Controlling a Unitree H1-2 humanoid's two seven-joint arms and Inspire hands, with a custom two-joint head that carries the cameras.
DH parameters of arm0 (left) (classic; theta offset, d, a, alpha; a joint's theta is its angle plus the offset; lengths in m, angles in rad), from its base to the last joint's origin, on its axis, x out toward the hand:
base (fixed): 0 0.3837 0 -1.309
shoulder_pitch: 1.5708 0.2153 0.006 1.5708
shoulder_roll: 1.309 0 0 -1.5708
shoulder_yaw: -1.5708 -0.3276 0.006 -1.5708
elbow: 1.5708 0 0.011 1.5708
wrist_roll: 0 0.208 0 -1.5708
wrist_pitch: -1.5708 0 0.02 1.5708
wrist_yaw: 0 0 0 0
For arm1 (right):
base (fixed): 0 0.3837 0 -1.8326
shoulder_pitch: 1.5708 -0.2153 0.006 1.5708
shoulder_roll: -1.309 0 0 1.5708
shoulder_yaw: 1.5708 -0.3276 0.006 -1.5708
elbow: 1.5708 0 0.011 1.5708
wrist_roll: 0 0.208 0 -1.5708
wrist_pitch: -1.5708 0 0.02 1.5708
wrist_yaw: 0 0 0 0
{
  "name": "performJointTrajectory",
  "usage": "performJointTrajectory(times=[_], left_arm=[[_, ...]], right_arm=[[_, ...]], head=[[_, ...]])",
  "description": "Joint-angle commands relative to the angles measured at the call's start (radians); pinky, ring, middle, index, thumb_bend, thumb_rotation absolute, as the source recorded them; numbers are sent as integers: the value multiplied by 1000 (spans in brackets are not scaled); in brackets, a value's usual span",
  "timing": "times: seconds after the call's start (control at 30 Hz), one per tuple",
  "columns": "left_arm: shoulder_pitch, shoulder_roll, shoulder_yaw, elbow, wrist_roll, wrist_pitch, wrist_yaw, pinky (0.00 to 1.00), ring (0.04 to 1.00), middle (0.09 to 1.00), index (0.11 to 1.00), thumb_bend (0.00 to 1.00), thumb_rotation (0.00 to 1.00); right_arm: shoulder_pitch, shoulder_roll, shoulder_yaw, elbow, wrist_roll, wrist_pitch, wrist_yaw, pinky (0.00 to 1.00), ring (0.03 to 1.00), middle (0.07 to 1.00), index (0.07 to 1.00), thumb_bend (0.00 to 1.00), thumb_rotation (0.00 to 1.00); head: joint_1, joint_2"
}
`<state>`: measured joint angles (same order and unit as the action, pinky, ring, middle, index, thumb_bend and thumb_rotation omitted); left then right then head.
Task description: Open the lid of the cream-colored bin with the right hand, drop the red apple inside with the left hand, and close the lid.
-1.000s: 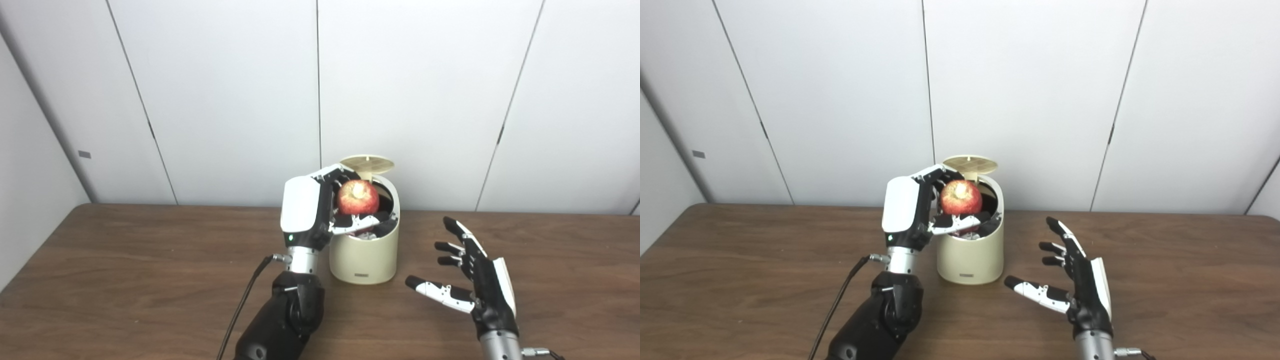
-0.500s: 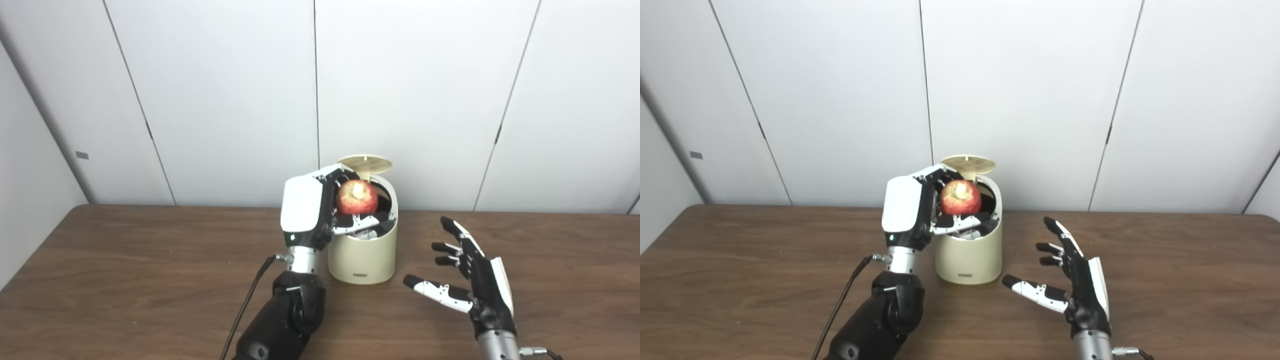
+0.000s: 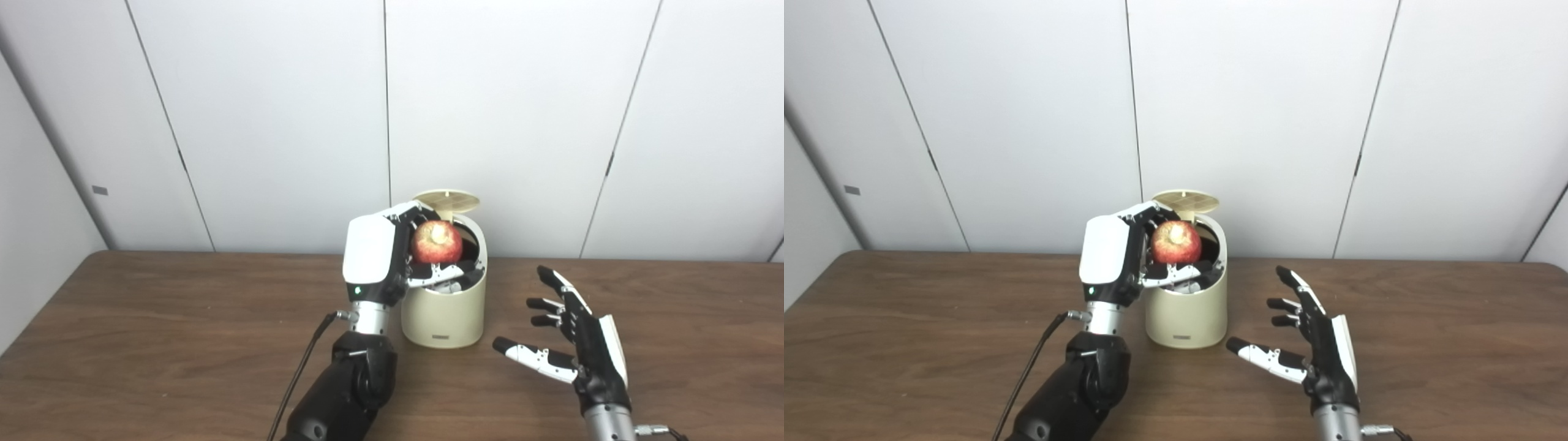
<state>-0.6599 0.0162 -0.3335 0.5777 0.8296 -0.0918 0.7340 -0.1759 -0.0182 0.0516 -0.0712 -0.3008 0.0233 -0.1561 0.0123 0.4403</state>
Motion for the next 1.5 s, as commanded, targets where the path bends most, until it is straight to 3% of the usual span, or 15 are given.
performJointTrajectory(times=[0.0, 0.1, 0.13, 0.17, 0.27, 0.47, 0.53, 0.7, 1.47], left_arm=[[-14, 14, 0, -19, 1, 14, -15, 430, 542, 479, 514, 523, 0], [-12, 15, 0, -20, 2, 14, -15, 432, 546, 475, 523, 522, 0], [-12, 15, 0, -21, 3, 16, -14, 438, 551, 488, 636, 537, 0], [-11, 15, 0, -21, 4, 17, -13, 441, 554, 492, 679, 543, 0], [-9, 16, 0, -22, 5, 17, -10, 447, 561, 496, 731, 548, 0], [-7, 15, 3, -32, 1, 17, -13, 460, 576, 497, 731, 548, 0], [-5, 14, 5, -37, -1, 20, -17, 487, 603, 648, 736, 734, 2], [-4, 15, 8, -40, -4, 13, -17, 533, 673, 747, 744, 782, 1], [-2, 21, 8, -51, -1, 5, -25, 493, 599, 664, 694, 790, 1]], right_arm=[[-32, 3, 5, -35, -13, -30, -5, 618, 728, 886, 845, 811, 208], [-33, 3, 5, -34, -10, -31, -3, 614, 727, 885, 846, 811, 208], [-32, 3, 5, -35, -9, -31, -3, 615, 727, 884, 844, 810, 205], [-32, 3, 5, -35, -7, -31, -2, 616, 727, 884, 844, 810, 203], [-32, 3, 5, -36, -8, -30, -2, 613, 725, 884, 844, 810, 200], [-32, 2, 5, -40, -9, -27, 0, 617, 726, 886, 847, 808, 199], [-32, 2, 6, -40, -8, -28, 1, 613, 725, 887, 848, 807, 197], [-33, 2, 7, -37, -11, -26, 1, 617, 728, 887, 845, 802, 193], [-38, 3, 11, -31, -7, -29, 4, 634, 732, 885, 845, 785, 156]], head=[[1, 1], [2, 1], [3, 2], [3, 2], [4, 2], [5, 3], [5, 3], [7, 3], [12, 6]])
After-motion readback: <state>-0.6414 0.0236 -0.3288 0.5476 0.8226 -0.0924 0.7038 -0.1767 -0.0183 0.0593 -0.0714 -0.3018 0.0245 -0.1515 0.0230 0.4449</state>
